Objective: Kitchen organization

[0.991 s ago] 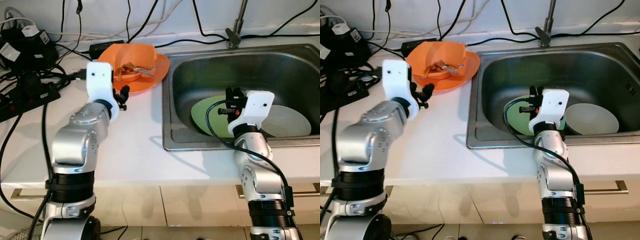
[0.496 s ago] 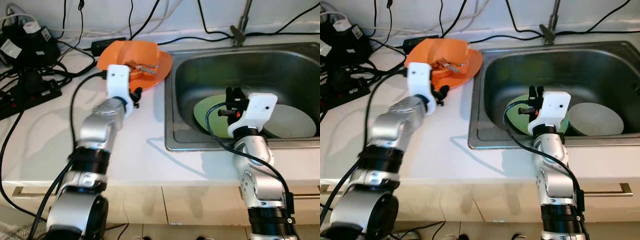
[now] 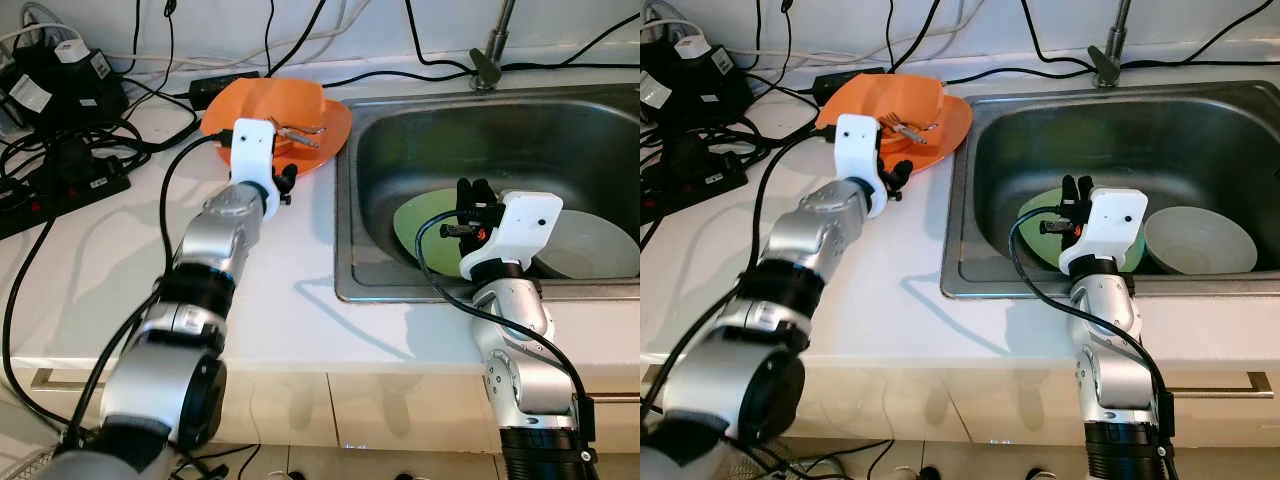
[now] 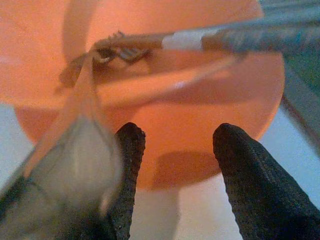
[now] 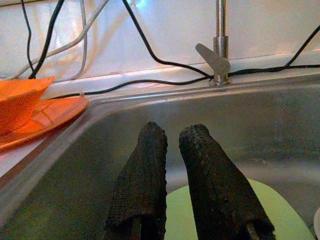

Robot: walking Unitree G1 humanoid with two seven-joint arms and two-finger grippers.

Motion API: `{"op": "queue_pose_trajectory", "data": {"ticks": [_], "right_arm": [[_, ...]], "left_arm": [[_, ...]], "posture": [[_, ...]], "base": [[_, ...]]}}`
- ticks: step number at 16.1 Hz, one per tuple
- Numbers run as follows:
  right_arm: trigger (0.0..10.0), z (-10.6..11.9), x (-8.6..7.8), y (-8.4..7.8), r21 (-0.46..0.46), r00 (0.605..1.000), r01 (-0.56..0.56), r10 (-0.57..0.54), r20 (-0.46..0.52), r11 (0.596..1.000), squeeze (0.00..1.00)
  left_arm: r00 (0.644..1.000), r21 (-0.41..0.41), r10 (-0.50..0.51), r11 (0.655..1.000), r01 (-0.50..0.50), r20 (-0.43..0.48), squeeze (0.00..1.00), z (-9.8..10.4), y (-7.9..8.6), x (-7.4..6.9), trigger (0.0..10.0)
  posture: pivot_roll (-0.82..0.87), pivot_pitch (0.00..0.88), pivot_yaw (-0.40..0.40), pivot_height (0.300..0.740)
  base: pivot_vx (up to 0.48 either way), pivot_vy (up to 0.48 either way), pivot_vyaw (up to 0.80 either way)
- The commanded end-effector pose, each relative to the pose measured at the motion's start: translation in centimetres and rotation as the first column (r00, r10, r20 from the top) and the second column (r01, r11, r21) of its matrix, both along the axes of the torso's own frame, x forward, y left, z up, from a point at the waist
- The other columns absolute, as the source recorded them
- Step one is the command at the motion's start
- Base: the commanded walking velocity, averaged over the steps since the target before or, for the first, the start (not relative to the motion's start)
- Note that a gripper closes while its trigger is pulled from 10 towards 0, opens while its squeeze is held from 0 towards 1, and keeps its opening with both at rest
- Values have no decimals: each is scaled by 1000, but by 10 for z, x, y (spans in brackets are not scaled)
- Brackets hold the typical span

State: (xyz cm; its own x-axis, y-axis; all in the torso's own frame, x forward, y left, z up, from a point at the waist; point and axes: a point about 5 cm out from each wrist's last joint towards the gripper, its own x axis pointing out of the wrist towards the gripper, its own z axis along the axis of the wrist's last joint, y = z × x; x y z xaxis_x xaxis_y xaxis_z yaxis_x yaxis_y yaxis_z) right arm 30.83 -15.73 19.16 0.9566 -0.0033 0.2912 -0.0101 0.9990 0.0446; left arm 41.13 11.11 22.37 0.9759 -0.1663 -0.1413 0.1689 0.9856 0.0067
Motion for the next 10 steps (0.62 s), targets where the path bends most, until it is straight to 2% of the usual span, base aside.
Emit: {"op": "queue_pose_trajectory", "data": {"ticks": [1, 6, 10], "right_arm": [[10000, -23, -3, -1, 8, 995, 7, -6, -104, 1000, 0], [10000, -24, -5, -3, 3, 993, 12, -12, -114, 1000, 0], [10000, -23, -5, 0, 3, 993, 1, -1, -118, 1000, 0]], "left_arm": [[1000, 0, 13, 1000, -13, 3, 0, 2, 4, 2, 10000], [999, -52, 37, 998, -36, 19, 0, 15, 5, 10, 10000], [995, -84, 89, 992, -93, -44, 0, 9, 13, 13, 10000]], "posture": [[-38, 171, 159, 740], [-46, 173, 157, 740], [-38, 183, 152, 740]], "base": [[0, 0, 0], [0, 0, 0], [0, 0, 0]]}}
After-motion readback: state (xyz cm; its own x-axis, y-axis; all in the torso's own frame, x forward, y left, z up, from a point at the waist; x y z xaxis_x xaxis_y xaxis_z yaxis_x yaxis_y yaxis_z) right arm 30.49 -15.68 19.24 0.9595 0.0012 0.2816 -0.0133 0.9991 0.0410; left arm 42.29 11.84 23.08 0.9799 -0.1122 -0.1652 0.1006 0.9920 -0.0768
